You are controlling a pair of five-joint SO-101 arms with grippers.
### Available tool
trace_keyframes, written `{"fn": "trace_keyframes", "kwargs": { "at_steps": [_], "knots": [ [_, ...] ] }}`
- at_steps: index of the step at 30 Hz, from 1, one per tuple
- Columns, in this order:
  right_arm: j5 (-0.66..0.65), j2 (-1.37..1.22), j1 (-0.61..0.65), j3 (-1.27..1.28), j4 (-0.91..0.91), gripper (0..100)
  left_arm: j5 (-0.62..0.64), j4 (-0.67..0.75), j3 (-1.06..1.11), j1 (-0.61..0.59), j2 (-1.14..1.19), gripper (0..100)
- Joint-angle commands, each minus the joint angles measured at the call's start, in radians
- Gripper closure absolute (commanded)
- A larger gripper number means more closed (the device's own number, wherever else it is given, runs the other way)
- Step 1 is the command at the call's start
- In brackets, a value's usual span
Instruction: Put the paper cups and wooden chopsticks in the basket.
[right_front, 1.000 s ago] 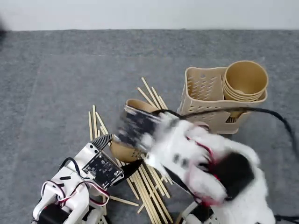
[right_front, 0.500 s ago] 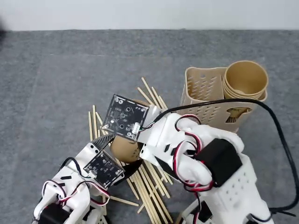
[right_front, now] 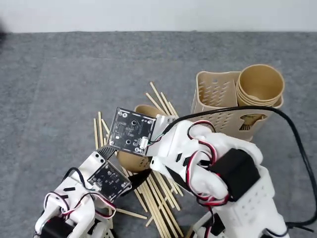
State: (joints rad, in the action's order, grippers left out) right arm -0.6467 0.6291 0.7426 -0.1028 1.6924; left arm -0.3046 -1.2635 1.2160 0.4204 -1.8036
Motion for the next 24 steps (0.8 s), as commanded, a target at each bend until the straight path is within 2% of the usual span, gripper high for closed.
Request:
{"fn": "trace_keyframes", "kwargs": {
  "at_steps": [1, 6, 9, 19, 24],
  "knots": [
    [-0.032, -0.010, -0.045, -0.110, 0.050, 99.1, -0.008, 0.026, -0.047, -0.051, -0.015, 72],
    [-0.032, -0.010, -0.050, -0.163, 0.085, 99.1, -0.014, 0.104, -0.022, -0.158, -0.015, 69],
    [-0.032, -0.010, -0.050, -0.173, 0.091, 99.1, -0.051, 0.098, 0.007, -0.169, -0.015, 62],
    [-0.032, -0.010, -0.053, -0.176, 0.085, 99.1, -0.087, 0.077, 0.042, -0.176, -0.015, 61],
    [-0.064, -0.010, -0.166, -0.206, 0.073, 99.1, -0.083, 0.107, 0.041, -0.273, -0.015, 61]
  ]
}}
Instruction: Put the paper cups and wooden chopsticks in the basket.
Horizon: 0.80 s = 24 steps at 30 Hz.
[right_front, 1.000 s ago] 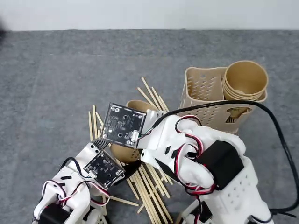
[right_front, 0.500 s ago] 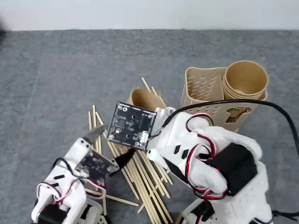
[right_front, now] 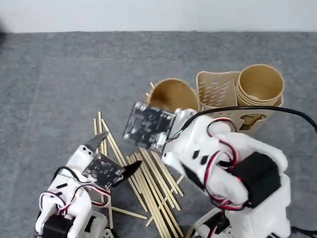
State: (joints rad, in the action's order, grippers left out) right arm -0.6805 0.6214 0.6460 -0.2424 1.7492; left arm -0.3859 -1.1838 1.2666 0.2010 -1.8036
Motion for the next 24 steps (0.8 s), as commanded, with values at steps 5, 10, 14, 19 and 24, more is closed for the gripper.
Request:
{"fn": "trace_keyframes", "kwargs": {
  "at_steps": [5, 10, 14, 19, 24],
  "knots": [
    [-0.106, -0.002, -0.252, -0.126, 0.016, 99.1, 0.005, 0.034, -0.010, -0.172, -0.015, 61],
    [-0.206, -0.002, -0.446, -0.180, 0.015, 99.1, 0.005, 0.034, -0.005, -0.265, -0.015, 61],
    [-0.275, -0.007, -0.613, -0.178, -0.048, 99.1, 0.011, 0.031, -0.005, -0.324, -0.015, 61],
    [-0.327, -0.104, -0.745, -0.181, -0.093, 99.1, 0.012, 0.011, -0.002, -0.331, -0.015, 61],
    [-0.331, -0.216, -0.823, -0.184, -0.148, 99.1, 0.040, 0.005, -0.004, -0.331, -0.015, 61]
  ]
}}
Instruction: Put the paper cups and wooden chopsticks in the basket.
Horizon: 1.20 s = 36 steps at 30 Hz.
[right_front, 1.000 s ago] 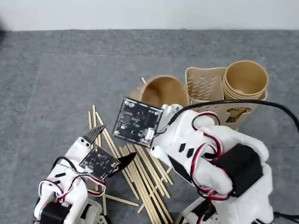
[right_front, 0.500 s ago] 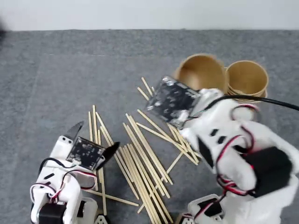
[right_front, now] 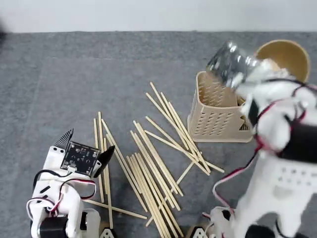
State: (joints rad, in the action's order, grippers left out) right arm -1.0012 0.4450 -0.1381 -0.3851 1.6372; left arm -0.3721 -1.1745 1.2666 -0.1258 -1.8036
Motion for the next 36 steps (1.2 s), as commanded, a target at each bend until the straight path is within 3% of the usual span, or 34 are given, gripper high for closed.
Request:
{"fn": "trace_keyframes", "kwargs": {
  "at_steps": [1, 24, 30, 36],
  "knots": [
    [-0.011, -0.054, -0.041, -0.041, -0.035, 99.1, 0.031, -0.005, -0.004, -0.005, -0.015, 61],
    [-0.008, -0.097, 0.065, -0.077, 0.125, 98.7, 0.038, -0.005, -0.004, 0.002, -0.015, 61],
    [0.029, -0.168, 0.062, -0.081, 0.110, 83.5, 0.040, -0.005, -0.004, -0.002, -0.015, 61],
    [0.173, -0.165, 0.068, -0.081, -0.027, 79.0, 0.040, -0.006, -0.004, -0.005, -0.015, 61]
  ]
}}
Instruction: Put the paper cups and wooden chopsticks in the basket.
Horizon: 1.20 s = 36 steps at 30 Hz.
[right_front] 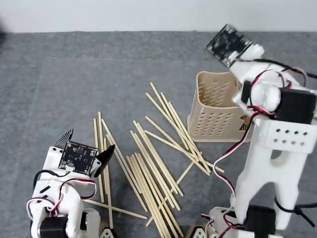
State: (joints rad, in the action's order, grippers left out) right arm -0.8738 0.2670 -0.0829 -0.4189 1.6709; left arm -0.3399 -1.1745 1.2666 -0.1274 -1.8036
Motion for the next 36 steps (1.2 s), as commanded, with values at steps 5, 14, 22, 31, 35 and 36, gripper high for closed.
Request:
{"fn": "trace_keyframes", "kwargs": {
  "at_steps": [5, 14, 22, 31, 35, 36],
  "knots": [
    [0.120, 0.070, 0.035, -0.048, -0.114, 79.2, 0.057, -0.002, -0.010, -0.005, -0.015, 61],
    [0.244, 0.151, 0.131, -0.044, 0.081, 79.5, 0.161, 0.003, -0.050, -0.043, -0.015, 64],
    [0.446, 0.147, 0.361, 0.189, 0.108, 79.5, 0.161, 0.061, -0.004, -0.229, -0.014, 76],
    [0.683, 0.136, 0.593, 0.519, -0.134, 79.0, 0.178, 0.061, 0.128, -0.321, -0.015, 77],
    [0.802, 0.136, 0.642, 0.801, -0.433, 79.0, 0.259, 0.064, 0.183, -0.316, -0.015, 77],
    [0.818, 0.136, 0.661, 0.868, -0.503, 79.1, 0.275, 0.066, 0.194, -0.316, -0.015, 77]
  ]
}}
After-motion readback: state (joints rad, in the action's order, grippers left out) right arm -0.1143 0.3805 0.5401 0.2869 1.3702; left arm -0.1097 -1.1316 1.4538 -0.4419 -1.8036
